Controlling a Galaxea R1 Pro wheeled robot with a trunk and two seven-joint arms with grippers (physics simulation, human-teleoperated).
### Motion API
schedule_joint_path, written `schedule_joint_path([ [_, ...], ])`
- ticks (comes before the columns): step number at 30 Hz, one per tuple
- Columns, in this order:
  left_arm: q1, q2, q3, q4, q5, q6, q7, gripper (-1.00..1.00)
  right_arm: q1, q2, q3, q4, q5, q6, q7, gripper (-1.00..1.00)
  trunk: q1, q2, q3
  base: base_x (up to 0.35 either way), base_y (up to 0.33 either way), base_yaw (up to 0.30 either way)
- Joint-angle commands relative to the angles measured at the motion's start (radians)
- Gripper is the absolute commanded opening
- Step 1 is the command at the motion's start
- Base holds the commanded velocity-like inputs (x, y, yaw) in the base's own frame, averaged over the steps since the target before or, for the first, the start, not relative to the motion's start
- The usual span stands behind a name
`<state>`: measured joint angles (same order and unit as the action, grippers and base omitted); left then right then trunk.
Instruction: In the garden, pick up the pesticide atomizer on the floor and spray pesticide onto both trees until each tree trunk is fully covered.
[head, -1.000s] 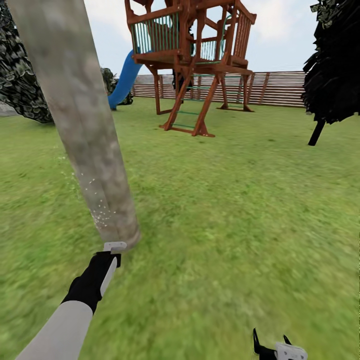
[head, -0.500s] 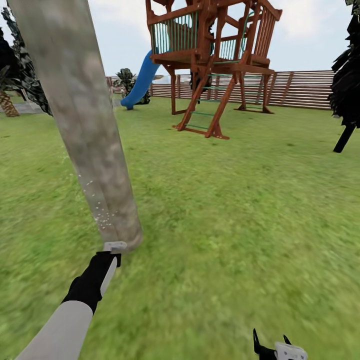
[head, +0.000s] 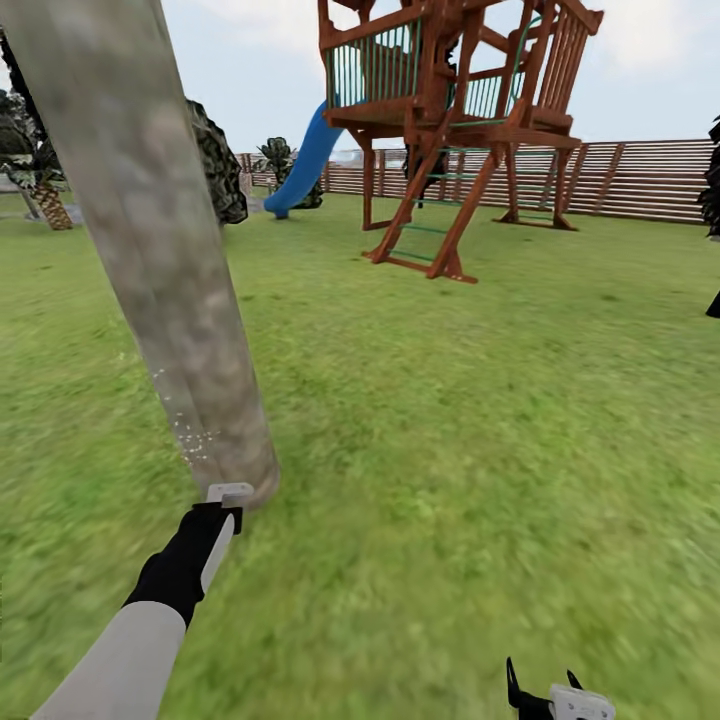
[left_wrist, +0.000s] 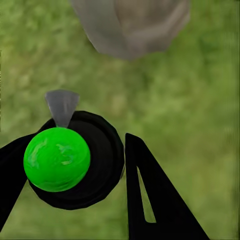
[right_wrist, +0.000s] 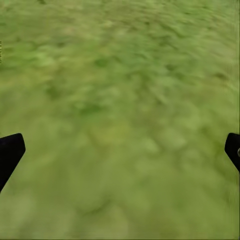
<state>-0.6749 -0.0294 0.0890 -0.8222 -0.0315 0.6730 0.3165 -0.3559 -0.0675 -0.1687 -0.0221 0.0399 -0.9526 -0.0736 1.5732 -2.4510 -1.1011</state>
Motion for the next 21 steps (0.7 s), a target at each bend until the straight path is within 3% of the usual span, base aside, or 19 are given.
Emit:
schedule_joint_path([
  [1, 0.000, 0.000, 0.000, 0.000, 0.000, 0.000, 0.000, -1.00, 0.000, 0.000, 0.000, 0.000, 0.000, 0.000, 0.000, 1.00, 0.000, 0.000, 0.000, 0.168, -0.256, 0.270],
  [7, 0.000, 0.000, 0.001, 0.000, 0.001, -0.005, 0.000, -1.00, 0.000, 0.000, 0.000, 0.000, 0.000, 0.000, 0.000, 1.00, 0.000, 0.000, 0.000, 0.154, -0.257, 0.276],
  [14, 0.008, 0.002, 0.004, -0.012, 0.004, -0.009, 0.000, -1.00, 0.000, 0.000, 0.000, 0.000, 0.000, 0.000, 0.000, 1.00, 0.000, 0.000, 0.000, 0.014, -0.245, 0.273],
  [21, 0.006, 0.009, -0.004, -0.007, 0.006, -0.066, -0.015, -1.00, 0.000, -0.002, 0.000, -0.001, 0.000, 0.001, 0.001, 1.00, 0.000, 0.000, 0.000, 0.000, -0.010, 0.031],
])
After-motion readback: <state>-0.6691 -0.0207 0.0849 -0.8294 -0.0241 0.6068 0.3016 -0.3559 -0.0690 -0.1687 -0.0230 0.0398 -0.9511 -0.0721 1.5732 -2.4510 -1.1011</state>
